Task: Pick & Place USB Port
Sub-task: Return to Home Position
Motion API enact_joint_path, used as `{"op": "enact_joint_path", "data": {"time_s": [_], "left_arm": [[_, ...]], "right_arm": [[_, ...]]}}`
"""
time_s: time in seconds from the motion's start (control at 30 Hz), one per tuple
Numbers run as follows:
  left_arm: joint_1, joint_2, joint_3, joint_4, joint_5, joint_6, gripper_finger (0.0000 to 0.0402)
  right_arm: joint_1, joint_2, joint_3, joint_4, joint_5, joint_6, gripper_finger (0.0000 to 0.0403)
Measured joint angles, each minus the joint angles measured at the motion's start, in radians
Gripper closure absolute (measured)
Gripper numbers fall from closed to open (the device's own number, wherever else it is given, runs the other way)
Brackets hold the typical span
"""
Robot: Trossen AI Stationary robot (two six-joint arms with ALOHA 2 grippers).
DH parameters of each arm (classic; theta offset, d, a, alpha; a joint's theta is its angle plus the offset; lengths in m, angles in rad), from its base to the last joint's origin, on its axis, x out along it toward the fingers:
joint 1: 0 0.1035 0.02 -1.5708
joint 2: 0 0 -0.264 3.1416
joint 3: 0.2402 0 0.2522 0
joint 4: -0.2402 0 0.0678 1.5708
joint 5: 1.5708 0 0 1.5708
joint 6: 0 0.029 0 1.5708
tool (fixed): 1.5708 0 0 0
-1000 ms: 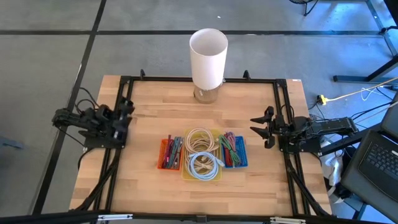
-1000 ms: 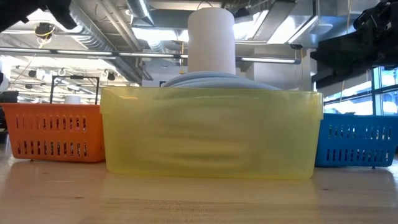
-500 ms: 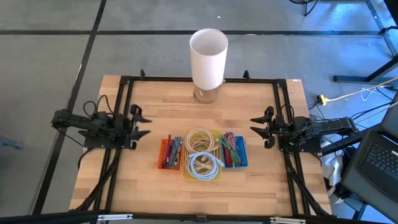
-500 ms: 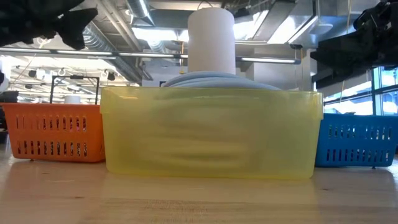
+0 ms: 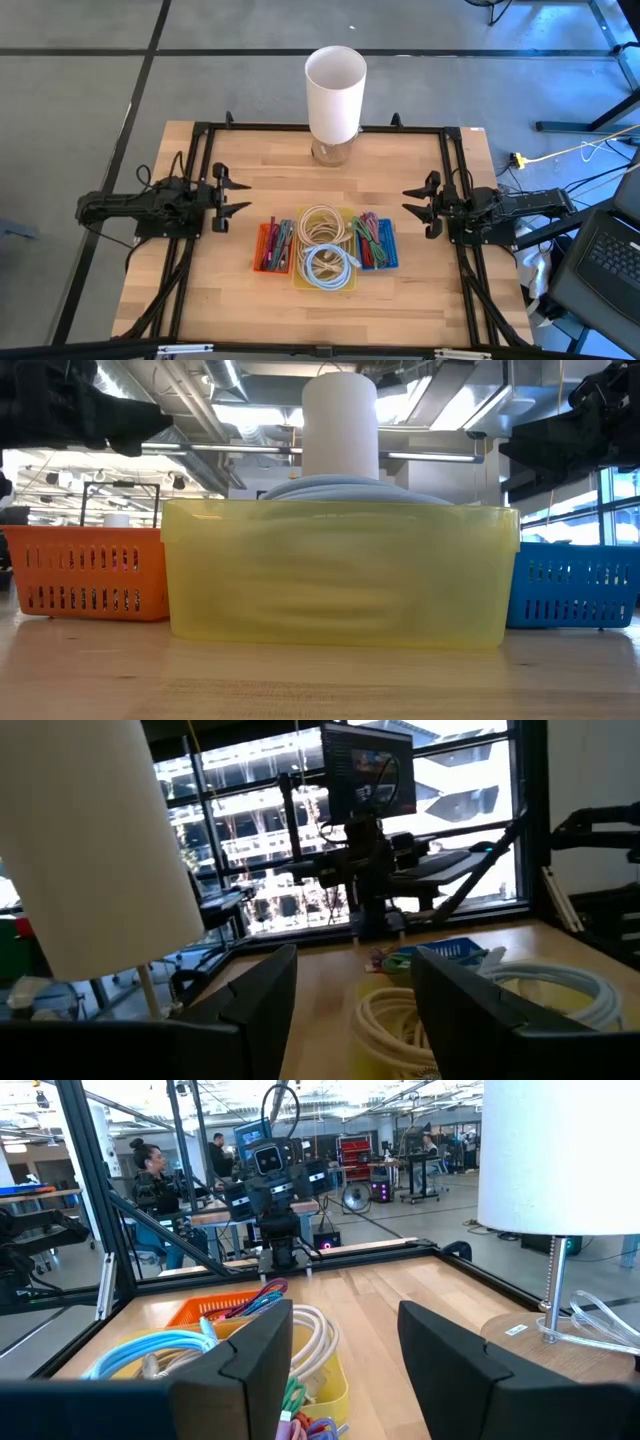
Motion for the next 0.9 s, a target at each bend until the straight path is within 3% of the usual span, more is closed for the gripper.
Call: {"op": "enact_joint_path", "data": {"time_s": [0.9], "left_arm": [[0.000,0.000,0.000,0.000,-0.022,0.000,0.0210]], "right_arm": [[0.000,0.000,0.000,0.000,0.000,0.000,0.0218]]}}
